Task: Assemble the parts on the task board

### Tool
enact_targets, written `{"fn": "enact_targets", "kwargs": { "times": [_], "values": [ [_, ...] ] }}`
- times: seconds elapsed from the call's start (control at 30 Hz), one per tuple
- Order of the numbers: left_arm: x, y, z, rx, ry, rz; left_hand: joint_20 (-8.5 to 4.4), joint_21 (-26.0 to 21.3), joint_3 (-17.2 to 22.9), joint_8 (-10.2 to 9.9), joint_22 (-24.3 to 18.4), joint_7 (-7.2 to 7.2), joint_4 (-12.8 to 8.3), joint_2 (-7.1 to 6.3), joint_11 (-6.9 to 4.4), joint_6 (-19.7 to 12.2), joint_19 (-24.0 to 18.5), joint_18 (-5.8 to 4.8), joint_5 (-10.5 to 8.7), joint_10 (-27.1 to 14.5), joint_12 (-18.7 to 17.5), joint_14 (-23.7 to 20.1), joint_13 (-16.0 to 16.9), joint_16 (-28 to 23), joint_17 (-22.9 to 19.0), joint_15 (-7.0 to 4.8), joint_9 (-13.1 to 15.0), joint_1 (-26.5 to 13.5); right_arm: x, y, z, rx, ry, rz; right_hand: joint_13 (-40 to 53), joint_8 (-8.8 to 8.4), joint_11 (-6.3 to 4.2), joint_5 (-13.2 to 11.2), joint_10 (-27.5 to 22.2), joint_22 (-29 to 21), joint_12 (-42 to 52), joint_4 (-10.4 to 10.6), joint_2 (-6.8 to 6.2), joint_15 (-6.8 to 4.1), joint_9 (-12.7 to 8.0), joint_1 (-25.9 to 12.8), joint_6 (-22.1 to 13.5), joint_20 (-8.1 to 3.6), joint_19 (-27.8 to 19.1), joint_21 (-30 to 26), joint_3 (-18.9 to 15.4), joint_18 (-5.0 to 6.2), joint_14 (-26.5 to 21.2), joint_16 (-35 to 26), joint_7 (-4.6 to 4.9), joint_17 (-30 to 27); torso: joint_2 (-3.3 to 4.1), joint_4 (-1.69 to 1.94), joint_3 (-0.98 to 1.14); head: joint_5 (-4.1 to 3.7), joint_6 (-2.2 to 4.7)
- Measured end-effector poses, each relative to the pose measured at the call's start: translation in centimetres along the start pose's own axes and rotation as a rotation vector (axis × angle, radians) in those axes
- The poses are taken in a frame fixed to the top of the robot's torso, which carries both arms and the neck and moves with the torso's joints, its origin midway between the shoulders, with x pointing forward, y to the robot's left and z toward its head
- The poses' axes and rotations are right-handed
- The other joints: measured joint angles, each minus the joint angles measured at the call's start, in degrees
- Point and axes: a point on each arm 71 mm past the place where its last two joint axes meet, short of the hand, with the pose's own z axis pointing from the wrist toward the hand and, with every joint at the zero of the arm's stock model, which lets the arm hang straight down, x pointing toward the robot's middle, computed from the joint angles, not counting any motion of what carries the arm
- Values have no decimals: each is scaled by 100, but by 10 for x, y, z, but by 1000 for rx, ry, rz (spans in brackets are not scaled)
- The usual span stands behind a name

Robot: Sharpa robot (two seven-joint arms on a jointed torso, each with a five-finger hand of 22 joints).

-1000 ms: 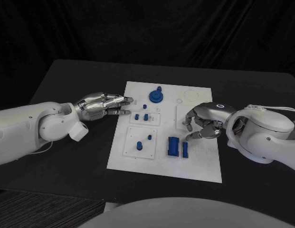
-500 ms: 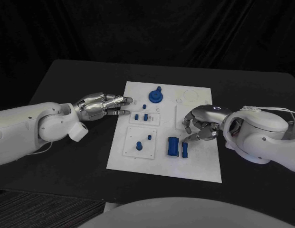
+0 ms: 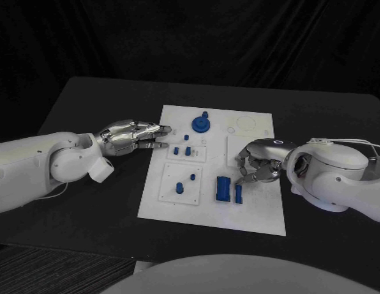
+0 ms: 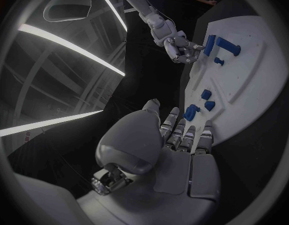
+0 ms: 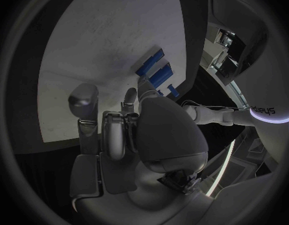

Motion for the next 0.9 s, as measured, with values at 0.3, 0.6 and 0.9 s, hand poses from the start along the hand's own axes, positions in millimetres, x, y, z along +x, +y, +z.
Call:
{"fn": "enact_targets", "kwargs": {
  "times": [0.3, 0.6, 0.9],
  "values": [
    [0, 1, 0, -1, 1, -2, 0, 0, 0, 0, 0, 0, 0, 0, 0, 0, 0, 0, 0, 0, 0, 0, 0, 0, 0, 0, 0, 0, 2, 0, 1, 14, 20, -3, 35, -138, 12, 101, -12, -1, 63, -393, 278, 0, -95, 470, -30, 20, -20, -104, 99, 1, 0, 0, 30, 0, 0, 0, 0, 1, 0],
    [0, 1, -2, 2, -3, -3, 0, 5, 0, 0, 2, 0, 0, 0, 0, 0, 0, 0, 0, 0, 0, 1, 0, 0, 0, 1, 0, 0, 3, -2, 0, 18, 15, 2, 21, -145, 13, 3, -13, -1, 26, -343, 244, 1, -90, 433, -2, 21, -20, -115, 18, 1, 0, 0, 49, 0, 1, 0, 0, 12, 0],
    [0, -2, -11, 58, -32, 1, -1, 119, -48, 168, 154, 21, -80, -145, 66, 275, 187, 0, 26, 189, 208, 142, 29, 147, 39, 51, 34, 69, -15, -19, -10, 18, -92, 45, 3, 14, -44, 3, -2, -2, 0, 60, -18, 1, 0, 29, 305, 21, -20, -130, -55, 1, 0, 0, -58, 0, 1, -1, 1, -29, 0]
  ]
}}
